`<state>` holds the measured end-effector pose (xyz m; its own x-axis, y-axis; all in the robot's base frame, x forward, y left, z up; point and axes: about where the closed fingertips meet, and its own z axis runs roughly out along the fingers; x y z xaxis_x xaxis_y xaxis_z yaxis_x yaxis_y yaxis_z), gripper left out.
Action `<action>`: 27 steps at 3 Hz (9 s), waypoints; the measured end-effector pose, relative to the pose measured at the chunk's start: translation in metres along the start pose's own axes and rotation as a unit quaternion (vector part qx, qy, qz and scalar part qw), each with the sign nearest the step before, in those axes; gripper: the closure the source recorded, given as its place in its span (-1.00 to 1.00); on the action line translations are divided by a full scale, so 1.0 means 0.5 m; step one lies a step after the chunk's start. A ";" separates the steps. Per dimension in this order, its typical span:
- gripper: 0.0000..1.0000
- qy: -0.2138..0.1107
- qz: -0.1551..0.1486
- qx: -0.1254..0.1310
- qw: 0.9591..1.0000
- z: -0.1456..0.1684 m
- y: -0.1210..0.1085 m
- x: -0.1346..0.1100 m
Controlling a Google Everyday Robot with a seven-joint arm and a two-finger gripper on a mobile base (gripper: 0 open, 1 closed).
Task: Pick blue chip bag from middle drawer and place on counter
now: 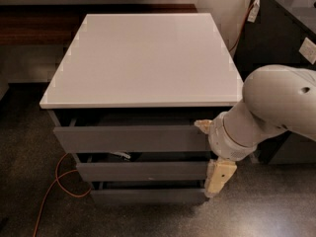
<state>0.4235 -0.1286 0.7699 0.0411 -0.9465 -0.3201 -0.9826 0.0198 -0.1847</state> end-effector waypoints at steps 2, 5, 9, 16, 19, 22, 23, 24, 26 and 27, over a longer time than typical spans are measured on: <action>-1.00 -0.019 -0.055 -0.018 0.998 0.207 0.034 0.000; -1.00 -0.014 -0.069 0.007 0.997 0.450 -0.021 0.098; -1.00 0.023 -0.102 0.047 0.993 0.615 -0.092 0.169; 0.99 -0.010 0.002 0.077 0.997 0.677 -0.169 0.192; 1.00 -0.011 -0.019 0.060 0.998 0.663 -0.096 0.155; 0.03 -0.011 -0.019 0.060 0.998 0.662 -0.097 0.158; -0.43 -0.011 -0.019 0.060 0.998 0.662 -0.097 0.158; -0.90 -0.011 -0.020 0.059 0.998 0.663 -0.095 0.157; -1.00 0.001 -0.025 0.059 0.998 0.688 -0.121 0.167; -0.62 0.005 -0.025 0.054 0.998 0.708 -0.119 0.169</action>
Offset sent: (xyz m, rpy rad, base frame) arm 0.0039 0.0481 -0.1436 0.0293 -0.0026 0.1736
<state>0.5496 -0.0956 0.4251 0.0869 -0.9503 -0.2991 -0.9541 0.0070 -0.2995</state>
